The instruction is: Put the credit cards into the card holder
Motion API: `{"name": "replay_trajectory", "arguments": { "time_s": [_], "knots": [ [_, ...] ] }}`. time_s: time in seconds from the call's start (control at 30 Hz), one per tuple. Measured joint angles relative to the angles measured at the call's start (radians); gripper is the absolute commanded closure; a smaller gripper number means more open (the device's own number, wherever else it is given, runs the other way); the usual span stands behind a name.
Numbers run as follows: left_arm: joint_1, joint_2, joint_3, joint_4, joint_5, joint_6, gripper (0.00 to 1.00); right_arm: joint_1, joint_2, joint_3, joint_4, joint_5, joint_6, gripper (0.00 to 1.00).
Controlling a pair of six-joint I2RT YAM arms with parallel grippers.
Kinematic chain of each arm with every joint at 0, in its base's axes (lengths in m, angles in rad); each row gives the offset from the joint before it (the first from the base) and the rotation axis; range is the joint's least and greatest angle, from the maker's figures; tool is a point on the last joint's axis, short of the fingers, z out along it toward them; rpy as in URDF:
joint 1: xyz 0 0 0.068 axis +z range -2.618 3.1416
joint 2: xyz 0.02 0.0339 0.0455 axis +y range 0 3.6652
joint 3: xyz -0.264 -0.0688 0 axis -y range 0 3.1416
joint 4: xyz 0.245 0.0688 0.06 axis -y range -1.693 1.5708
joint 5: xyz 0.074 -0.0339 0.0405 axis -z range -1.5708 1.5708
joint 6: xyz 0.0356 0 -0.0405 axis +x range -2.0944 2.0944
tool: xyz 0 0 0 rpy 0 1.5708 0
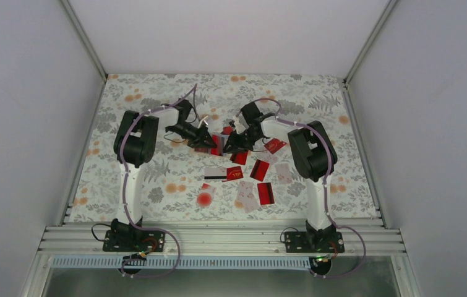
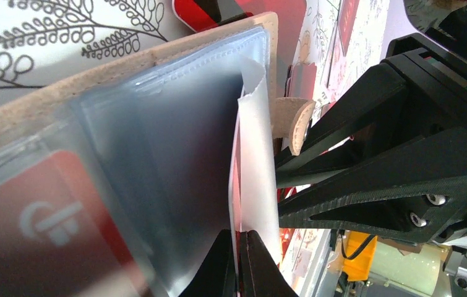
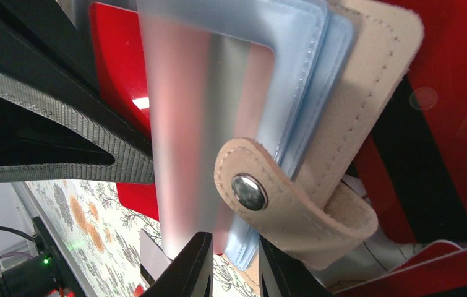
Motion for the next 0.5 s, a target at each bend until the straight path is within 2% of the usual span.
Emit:
{"name": "replay_trajectory", "arguments": {
  "time_s": [0.5],
  "knots": [
    [-0.001,0.0,-0.008,0.026,-0.007,-0.046,0.98,-0.003,0.0,-0.004,0.005,-0.007,0.0,0.8]
  ]
}}
